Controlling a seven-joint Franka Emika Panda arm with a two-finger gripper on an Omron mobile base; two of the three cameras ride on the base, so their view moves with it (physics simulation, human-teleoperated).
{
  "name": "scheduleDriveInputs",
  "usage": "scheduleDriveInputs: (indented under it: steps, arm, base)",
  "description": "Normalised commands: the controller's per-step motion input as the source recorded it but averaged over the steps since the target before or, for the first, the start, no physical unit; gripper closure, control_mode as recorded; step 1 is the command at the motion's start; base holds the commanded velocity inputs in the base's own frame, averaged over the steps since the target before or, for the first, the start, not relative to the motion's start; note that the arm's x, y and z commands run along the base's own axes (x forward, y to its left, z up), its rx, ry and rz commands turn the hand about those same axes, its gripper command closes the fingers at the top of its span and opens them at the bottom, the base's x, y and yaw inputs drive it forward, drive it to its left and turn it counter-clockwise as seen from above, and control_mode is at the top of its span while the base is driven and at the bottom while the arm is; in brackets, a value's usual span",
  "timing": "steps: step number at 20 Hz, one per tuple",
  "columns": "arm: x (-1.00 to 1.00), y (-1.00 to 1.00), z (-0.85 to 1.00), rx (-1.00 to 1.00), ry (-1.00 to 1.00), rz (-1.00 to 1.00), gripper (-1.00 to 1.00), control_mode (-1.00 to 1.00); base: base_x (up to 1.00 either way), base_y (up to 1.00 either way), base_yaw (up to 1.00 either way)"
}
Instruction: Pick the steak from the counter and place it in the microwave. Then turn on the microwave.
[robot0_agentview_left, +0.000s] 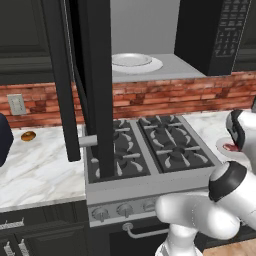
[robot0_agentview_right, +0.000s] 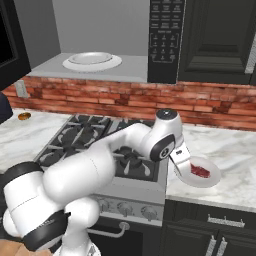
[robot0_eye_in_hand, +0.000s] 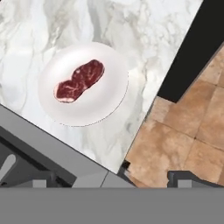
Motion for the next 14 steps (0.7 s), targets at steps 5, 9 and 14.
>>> scheduleDriveInputs:
  steps: [5, 9, 14]
  arm:
    - [0.25, -0.09, -0.16, 0.02, 0.05, -0.08, -1.0, -1.0]
    - [0.22, -0.12, -0.15, 0.03, 0.04, -0.07, -1.0, -1.0]
    - [0.14, -0.16, -0.12, 0.13, 0.03, -0.02, -1.0, -1.0]
  base:
    - [0.0, 0.0, 0.0]
    - [0.0, 0.0, 0.0]
    - [0.0, 0.0, 0.0]
